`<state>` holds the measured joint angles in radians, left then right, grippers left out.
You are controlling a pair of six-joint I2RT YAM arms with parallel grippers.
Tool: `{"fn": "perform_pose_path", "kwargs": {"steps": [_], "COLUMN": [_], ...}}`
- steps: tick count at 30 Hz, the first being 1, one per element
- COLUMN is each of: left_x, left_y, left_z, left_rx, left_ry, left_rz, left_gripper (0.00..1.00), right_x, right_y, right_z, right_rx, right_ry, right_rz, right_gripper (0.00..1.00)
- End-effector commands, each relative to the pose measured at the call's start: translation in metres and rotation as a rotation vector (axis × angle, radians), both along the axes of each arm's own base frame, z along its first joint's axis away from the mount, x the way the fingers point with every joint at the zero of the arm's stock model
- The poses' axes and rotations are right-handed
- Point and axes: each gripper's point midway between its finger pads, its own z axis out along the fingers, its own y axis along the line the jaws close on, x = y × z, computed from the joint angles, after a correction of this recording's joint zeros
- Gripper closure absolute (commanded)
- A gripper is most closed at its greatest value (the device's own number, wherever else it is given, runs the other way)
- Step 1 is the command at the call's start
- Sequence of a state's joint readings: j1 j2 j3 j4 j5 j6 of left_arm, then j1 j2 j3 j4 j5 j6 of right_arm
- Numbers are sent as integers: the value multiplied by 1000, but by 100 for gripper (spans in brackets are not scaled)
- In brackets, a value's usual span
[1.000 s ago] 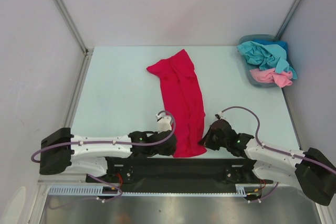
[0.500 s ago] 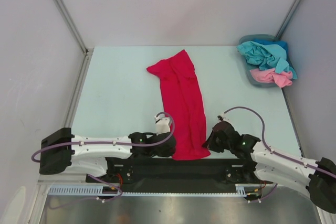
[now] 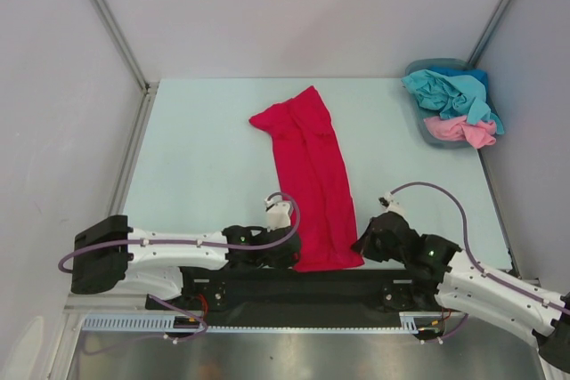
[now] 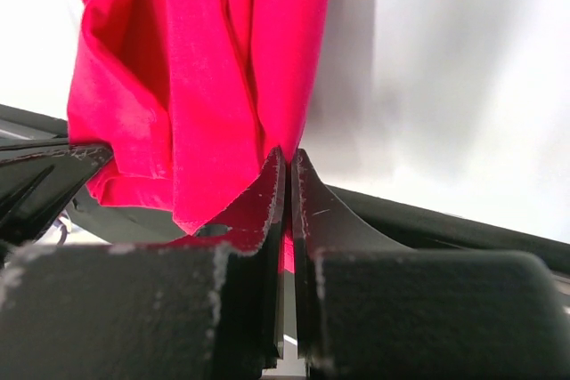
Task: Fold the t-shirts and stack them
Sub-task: Fold the tshirt
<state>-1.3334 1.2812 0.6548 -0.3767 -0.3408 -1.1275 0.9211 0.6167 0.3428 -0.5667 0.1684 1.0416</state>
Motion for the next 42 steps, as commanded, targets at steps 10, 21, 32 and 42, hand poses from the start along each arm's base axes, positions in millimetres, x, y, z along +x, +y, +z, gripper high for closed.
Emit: {"fn": "perform_pose_path", "kwargs": {"steps": [10,21,32,42], "left_x": [-3,27,48,83], "left_y": [-2,-22,-27,9], "left_z": [11,69,94,87], "left_rx": [-24,-27,-28,21], "left_ry": [-13,-165,-224,-249], "left_rz": [20,24,31,130], "left_gripper": [100,100,100,100], "right_x": [-5,25,58,82], "right_y": [3,30,36,24], "right_z": [-14,23,67,72], "right_rx": [-22,-2,34,29], "right_ry": [29,-54,-134,-152], "right_rz": [22,51,43,19], "right_gripper": [100,100,100,100]}}
